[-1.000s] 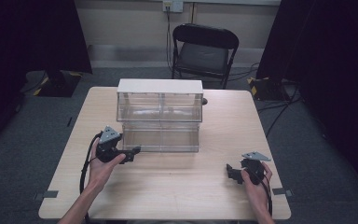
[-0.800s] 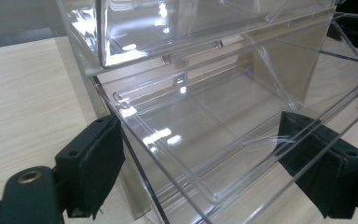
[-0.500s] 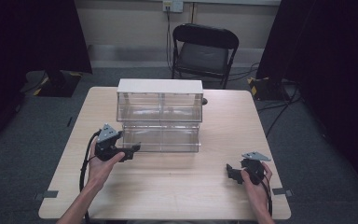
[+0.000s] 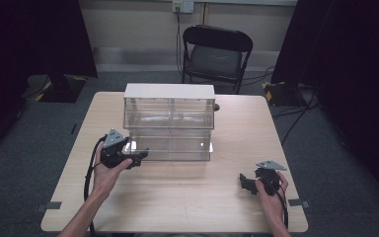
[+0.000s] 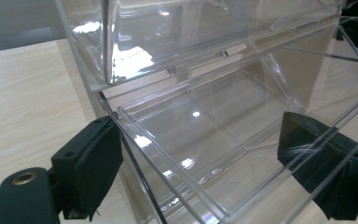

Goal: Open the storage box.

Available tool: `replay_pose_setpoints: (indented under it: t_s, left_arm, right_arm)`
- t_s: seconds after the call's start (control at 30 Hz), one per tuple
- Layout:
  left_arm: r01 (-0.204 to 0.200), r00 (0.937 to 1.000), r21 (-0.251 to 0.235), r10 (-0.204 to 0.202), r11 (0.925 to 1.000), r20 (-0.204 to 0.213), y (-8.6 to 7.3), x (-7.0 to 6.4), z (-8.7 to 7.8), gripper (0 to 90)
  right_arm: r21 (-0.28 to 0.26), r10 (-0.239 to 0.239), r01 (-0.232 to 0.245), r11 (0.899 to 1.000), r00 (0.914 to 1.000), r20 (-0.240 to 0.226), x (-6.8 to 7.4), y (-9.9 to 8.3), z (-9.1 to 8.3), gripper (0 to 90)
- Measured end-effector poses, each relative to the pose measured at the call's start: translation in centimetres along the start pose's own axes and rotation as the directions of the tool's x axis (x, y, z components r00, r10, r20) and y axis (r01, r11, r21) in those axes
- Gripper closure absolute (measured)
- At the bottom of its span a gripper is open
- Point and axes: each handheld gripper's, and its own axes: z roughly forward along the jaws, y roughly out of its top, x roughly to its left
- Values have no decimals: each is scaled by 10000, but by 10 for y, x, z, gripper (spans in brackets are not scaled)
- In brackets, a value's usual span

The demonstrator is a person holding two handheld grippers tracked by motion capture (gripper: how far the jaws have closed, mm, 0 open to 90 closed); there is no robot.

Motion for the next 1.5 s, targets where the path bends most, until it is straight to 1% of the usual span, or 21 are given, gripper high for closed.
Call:
replay_pose_setpoints:
  t_s: [0.17, 0.23, 0.37, 0.47, 0.5, 0.57, 0.6, 0.67, 0.73, 0.8, 0.87, 0.9, 1.0, 1.07, 1.1, 1.17, 1.2, 1.23, 1.3, 1.37, 1.5]
  left_arm:
    - [-61, 10000, -7, 61, 10000, -72, 0, 1, -1, 145]
    - [45, 10000, -60, -45, 10000, -52, 0, 1, -1, 145]
    - [59, 9998, -234, -63, 9997, -193, 2, 2, -3, 152]
    - [-44, 9997, -156, 41, 9999, -232, 4, 3, -5, 152]
    - [-57, 9997, -276, 50, 9996, -227, 4, 2, -5, 152]
    - [-77, 9997, -335, 69, 9994, -251, 4, 2, -4, 152]
    - [-101, 9995, -247, 94, 9996, -288, 4, 1, -3, 151]
    - [-216, 9994, -215, 211, 9995, -259, 5, 1, -2, 150]
    - [-153, 9996, -298, 146, 9994, -260, 5, 0, -1, 144]
    - [-245, 9995, -285, 239, 9993, -211, 6, 1, -1, 138]
    - [-214, 9996, -295, 208, 9993, -192, 7, 2, -1, 141]
    - [-122, 9997, -357, 115, 9993, -201, 8, 2, -2, 143]
    - [-204, 9997, -413, 198, 9989, -160, 12, 3, -2, 148]
    - [-129, 9998, -525, 121, 9985, -152, 14, 2, -3, 151]
    - [-203, 9997, -481, 196, 9986, -143, 15, 2, -2, 148]
    - [-57, 9998, -521, 47, 9986, -189, 15, 1, -2, 141]
    - [-77, 9999, -517, 69, 9986, -145, 15, 2, -2, 138]
    - [155, 9998, -635, -165, 9979, -150, 15, 1, 0, 131]
    - [-38, 9998, -491, 29, 9988, -187, 15, 2, 0, 118]
    - [38, 9998, -567, -49, 9984, -192, 15, 1, 1, 116]
    - [-42, 9998, -535, 31, 9986, -195, 16, 1, 1, 112]
  right_arm:
    - [8, 0, 0, 10000, 10000, -3, 0, 0, 0, 107]
    - [9, 0, 0, 10000, 10000, 0, 0, 0, 0, 106]
    - [8, -2, 2, 10000, 10000, 0, 0, 0, 0, 107]
    - [7, 1, -1, 10000, 10000, -1, 0, 0, 0, 107]
    - [8, 0, 0, 10000, 10000, -2, 0, 0, 0, 107]
    - [8, -3, 3, 10000, 10000, -1, 0, 0, 0, 107]
    - [8, -3, 3, 10000, 10000, -1, 0, 0, 0, 107]
    - [8, -1, 1, 10000, 10000, -2, 0, 0, 0, 107]
    - [7, -2, 2, 10000, 10000, 0, 0, 0, 0, 106]
    - [9, -2, 2, 10000, 10000, -1, 0, 0, 0, 106]
    - [8, 0, 0, 10000, 10000, -2, 0, 0, 0, 107]
    - [8, 0, 0, 10000, 10000, -1, 0, 0, 0, 107]
    - [7, -22, 22, 10000, 10000, -16, 0, 0, 0, 104]
    - [7, -23, 23, 10000, 10000, -15, 0, 0, 0, 104]
    - [5, -24, 24, 10000, 10000, -37, 0, 0, 0, 102]
    - [13, -39, 39, 10000, 10000, -54, -1, 0, 1, 98]
    - [16, -44, 44, 10000, 10000, -57, -1, 1, 1, 98]
    - [16, -33, 33, 10000, 10000, -55, -1, 1, 1, 98]
    - [14, -35, 35, 10000, 10000, -55, -1, 1, 1, 98]
    - [18, -33, 33, 10000, 10000, -56, -1, 1, 1, 97]
    - [16, -37, 37, 10000, 10000, -56, -1, 1, 1, 97]
